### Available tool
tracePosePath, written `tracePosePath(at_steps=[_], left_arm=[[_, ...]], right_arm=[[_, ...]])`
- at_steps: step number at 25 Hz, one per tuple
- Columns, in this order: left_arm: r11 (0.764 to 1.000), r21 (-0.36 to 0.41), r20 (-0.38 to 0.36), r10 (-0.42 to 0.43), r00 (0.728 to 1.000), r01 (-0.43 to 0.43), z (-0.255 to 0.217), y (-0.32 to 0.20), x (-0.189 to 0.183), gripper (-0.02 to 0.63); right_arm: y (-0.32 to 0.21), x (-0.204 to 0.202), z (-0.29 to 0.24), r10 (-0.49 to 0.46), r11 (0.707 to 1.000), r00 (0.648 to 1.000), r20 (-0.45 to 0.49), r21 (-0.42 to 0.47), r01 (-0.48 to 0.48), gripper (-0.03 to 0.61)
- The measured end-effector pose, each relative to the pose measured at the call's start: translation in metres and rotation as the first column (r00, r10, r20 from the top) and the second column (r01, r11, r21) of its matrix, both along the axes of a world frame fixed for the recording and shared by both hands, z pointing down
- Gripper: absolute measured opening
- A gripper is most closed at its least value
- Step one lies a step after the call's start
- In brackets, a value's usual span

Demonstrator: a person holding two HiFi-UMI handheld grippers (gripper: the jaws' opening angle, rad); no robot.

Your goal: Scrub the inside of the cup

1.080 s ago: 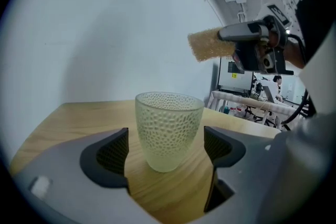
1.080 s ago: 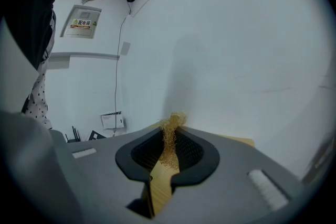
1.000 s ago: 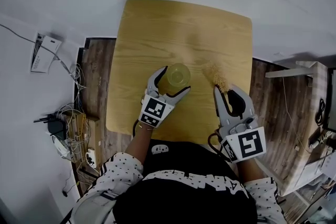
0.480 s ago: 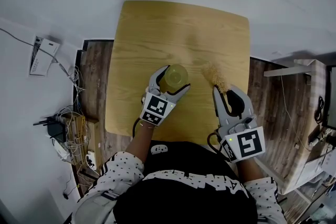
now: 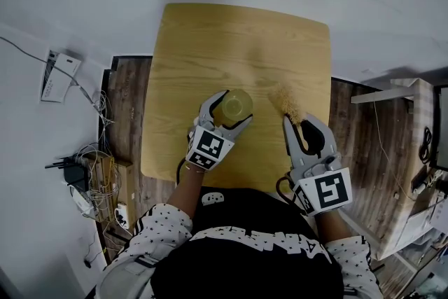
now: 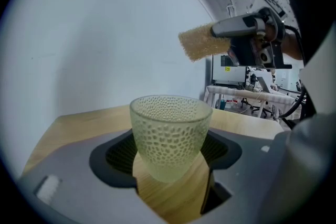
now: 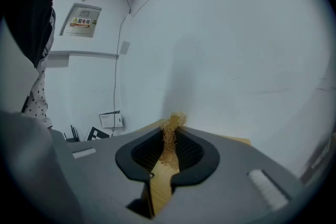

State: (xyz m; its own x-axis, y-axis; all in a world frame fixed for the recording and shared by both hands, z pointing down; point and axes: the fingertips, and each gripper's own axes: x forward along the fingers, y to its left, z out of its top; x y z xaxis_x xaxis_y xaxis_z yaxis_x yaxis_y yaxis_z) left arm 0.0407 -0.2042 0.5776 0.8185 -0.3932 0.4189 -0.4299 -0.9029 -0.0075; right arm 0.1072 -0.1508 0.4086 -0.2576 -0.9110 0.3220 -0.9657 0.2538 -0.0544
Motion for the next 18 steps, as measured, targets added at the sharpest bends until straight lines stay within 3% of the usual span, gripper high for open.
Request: tracePosePath(at_steps=[8,18], left_arm=[[0.995,0.089,0.052,0.049,0.997,-0.053,-0.031,0.013,-0.002,0.367],[0.983,0.137,0.149,0.103,0.983,-0.124,-0.066,0.041,-0.011,0.367]], right_arm=[[0.004,-0.011,-0.001,-0.058,0.998,0.998,-0.006,0.001,0.058,0.064],[0.02,-0.048,0.002,-0.226,0.974,0.974,-0.003,-0.011,0.226,0.064]])
